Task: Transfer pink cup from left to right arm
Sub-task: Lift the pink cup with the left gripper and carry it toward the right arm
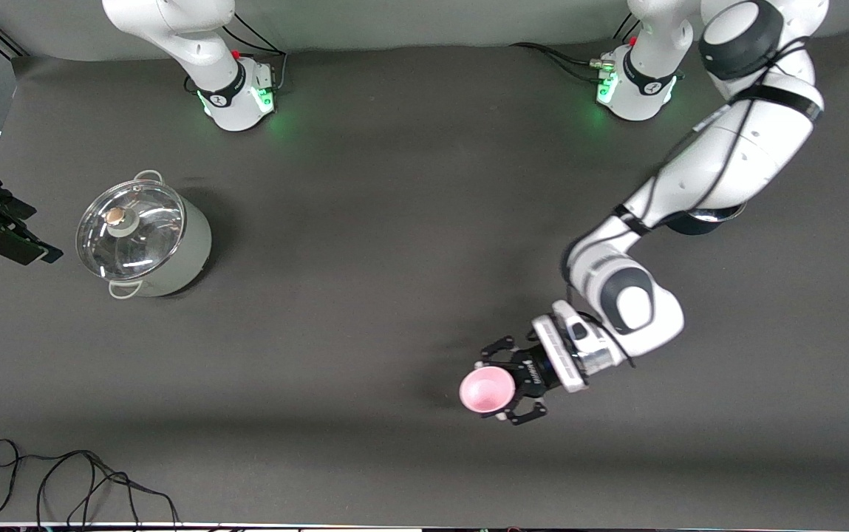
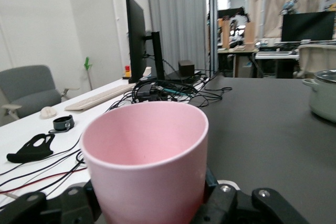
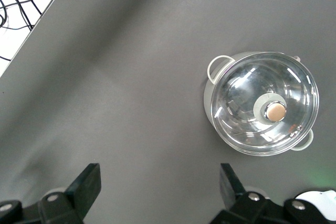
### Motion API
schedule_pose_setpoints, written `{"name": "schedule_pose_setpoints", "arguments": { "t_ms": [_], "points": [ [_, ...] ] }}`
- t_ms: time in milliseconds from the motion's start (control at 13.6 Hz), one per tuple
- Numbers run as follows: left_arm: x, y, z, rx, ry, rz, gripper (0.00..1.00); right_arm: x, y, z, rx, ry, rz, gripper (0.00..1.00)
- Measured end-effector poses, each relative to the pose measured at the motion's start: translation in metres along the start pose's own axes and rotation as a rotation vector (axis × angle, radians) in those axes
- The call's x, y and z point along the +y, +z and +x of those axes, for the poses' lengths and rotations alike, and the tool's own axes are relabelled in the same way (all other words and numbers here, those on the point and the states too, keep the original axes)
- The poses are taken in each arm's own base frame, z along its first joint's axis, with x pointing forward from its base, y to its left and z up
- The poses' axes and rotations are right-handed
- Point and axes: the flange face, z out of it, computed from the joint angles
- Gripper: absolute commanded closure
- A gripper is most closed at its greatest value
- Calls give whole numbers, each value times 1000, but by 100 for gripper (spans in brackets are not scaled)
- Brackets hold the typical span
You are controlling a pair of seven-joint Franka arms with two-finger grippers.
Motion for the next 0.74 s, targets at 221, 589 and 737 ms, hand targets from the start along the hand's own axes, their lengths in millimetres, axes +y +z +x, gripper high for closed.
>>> {"name": "schedule_pose_setpoints", "arguments": {
  "t_ms": [221, 589, 737],
  "points": [
    [52, 52, 66, -35, -66, 94, 100, 0, -1, 0, 0, 4, 1, 0],
    [121, 87, 127, -45, -120, 174, 100, 0, -2, 0, 3, 4, 4, 0],
    [141, 93, 149, -28, -117, 181, 100, -1, -2, -1, 3, 2, 5, 0]
  ]
}}
